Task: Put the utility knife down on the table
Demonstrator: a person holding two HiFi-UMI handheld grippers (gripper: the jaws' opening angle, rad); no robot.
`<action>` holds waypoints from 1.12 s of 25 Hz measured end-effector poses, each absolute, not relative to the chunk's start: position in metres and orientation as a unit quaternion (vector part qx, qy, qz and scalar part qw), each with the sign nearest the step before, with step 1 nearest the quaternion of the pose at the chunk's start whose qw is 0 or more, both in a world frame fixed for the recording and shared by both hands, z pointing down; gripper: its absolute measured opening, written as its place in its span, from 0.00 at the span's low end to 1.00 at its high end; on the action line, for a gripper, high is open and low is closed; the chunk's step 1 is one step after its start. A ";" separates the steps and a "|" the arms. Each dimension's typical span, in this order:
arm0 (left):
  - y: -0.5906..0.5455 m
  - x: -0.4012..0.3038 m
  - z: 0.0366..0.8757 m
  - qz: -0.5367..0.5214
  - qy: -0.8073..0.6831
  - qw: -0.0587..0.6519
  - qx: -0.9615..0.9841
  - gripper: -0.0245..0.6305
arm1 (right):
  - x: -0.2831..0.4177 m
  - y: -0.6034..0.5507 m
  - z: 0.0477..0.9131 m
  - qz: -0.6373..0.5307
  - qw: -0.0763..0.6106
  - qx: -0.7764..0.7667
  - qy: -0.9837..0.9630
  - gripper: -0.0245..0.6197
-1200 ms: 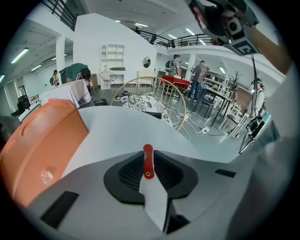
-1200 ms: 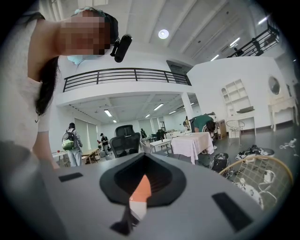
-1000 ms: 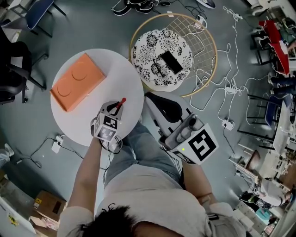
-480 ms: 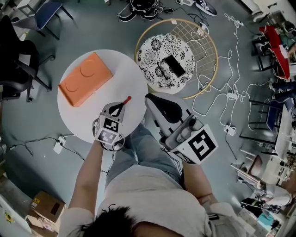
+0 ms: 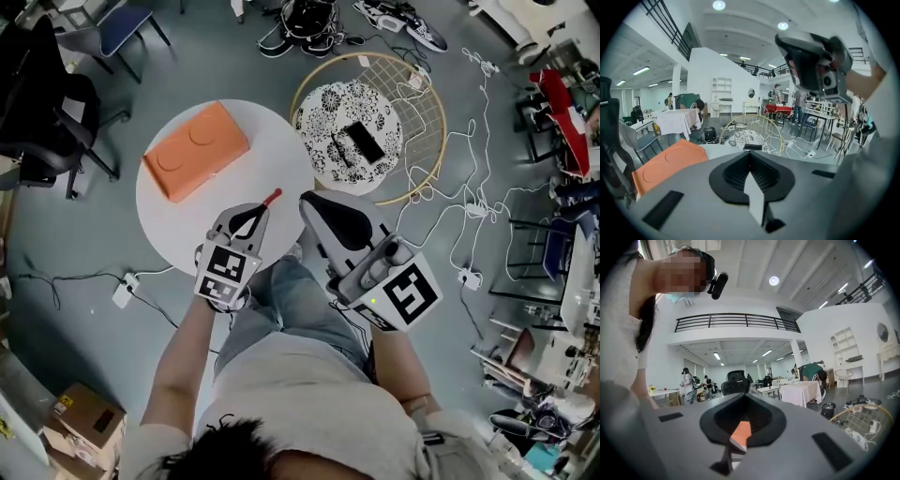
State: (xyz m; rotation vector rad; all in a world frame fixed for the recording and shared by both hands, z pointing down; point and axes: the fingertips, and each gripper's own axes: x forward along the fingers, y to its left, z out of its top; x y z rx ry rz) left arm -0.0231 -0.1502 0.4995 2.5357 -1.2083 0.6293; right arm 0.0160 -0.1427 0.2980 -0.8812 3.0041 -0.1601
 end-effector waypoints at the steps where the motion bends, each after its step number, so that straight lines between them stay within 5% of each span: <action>1: -0.147 -0.024 0.491 0.207 -0.418 0.127 0.875 0.05 | 0.014 -0.139 0.296 -0.049 0.005 -0.280 0.959 0.05; 28: -0.045 -0.055 0.288 -0.012 -0.445 0.017 0.895 0.05 | -0.030 -0.041 0.264 0.000 0.024 -0.258 0.966 0.05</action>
